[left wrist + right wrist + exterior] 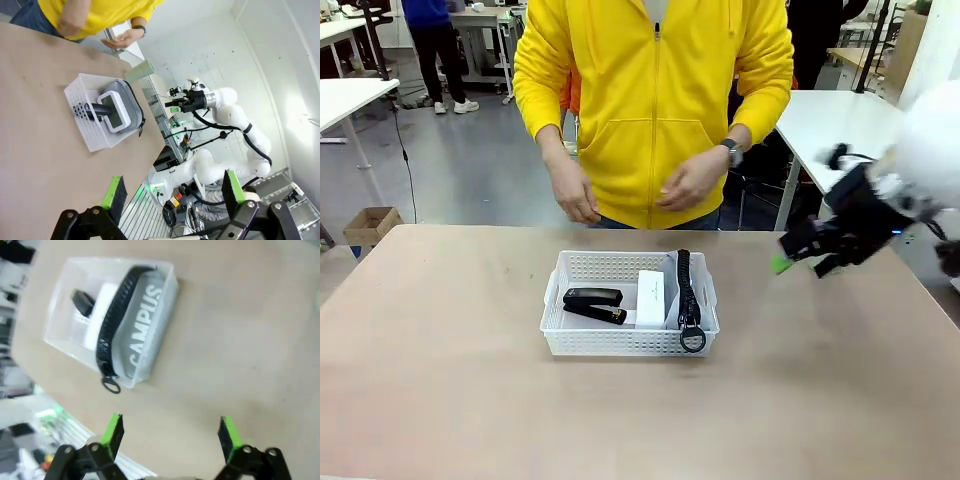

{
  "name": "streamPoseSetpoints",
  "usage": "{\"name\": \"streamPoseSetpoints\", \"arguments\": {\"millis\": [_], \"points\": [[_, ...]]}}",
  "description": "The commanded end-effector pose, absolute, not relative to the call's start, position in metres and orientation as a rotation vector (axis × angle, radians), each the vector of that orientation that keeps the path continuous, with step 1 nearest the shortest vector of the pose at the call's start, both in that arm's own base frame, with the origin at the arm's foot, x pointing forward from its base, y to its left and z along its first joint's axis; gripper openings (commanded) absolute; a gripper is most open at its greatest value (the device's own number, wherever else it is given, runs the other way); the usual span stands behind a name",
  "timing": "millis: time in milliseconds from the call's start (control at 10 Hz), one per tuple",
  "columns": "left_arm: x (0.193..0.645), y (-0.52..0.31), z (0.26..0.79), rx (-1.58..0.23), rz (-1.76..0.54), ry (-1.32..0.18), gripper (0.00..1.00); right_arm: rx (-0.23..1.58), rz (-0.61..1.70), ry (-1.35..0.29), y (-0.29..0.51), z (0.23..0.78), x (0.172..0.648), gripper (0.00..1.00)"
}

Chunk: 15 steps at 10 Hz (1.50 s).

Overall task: Efficiently arrange items inside the basket to fit them all.
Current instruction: Pick up the Stapler and place it inside the Organizing basket, then pick up the Reusable plastic cup and place it inside the Organizing basket.

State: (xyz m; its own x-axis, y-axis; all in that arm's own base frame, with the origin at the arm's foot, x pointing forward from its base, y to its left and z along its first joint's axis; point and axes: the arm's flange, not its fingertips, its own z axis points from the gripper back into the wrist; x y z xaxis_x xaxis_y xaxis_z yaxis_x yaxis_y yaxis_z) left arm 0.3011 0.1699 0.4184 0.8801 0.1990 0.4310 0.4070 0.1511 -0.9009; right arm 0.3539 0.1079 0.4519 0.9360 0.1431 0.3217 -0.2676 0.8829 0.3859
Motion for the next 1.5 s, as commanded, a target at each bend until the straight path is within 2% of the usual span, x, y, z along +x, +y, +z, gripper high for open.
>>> {"name": "streamPoseSetpoints", "arguments": {"millis": [0, 200, 400, 600, 700, 800, 1400], "points": [[0.301, 0.167, 0.421, -1.434, -0.144, -0.519, 1.00, 0.885, 0.132, -0.312, 0.040, 0.424, 0.324, 1.00], [0.301, 0.167, 0.421, -1.434, -0.144, -0.519, 1.00, 1.237, -0.002, -0.302, -0.016, 0.399, 0.311, 1.00], [0.301, 0.167, 0.421, -1.434, -0.144, -0.519, 1.00, 1.413, -0.063, -0.381, -0.051, 0.362, 0.286, 1.00], [0.301, 0.167, 0.421, -1.434, -0.144, -0.519, 1.00, 1.448, -0.151, -0.511, -0.071, 0.329, 0.255, 1.00], [0.301, 0.167, 0.421, -1.434, -0.144, -0.519, 1.00, 1.368, -0.128, -0.586, -0.069, 0.319, 0.246, 1.00], [0.301, 0.167, 0.421, -1.434, -0.144, -0.519, 1.00, 1.443, -0.151, -0.466, -0.118, 0.382, 0.333, 1.00], [0.301, 0.167, 0.421, -1.434, -0.144, -0.519, 1.00, 1.443, -0.151, -0.466, -0.118, 0.382, 0.333, 1.00]]}}
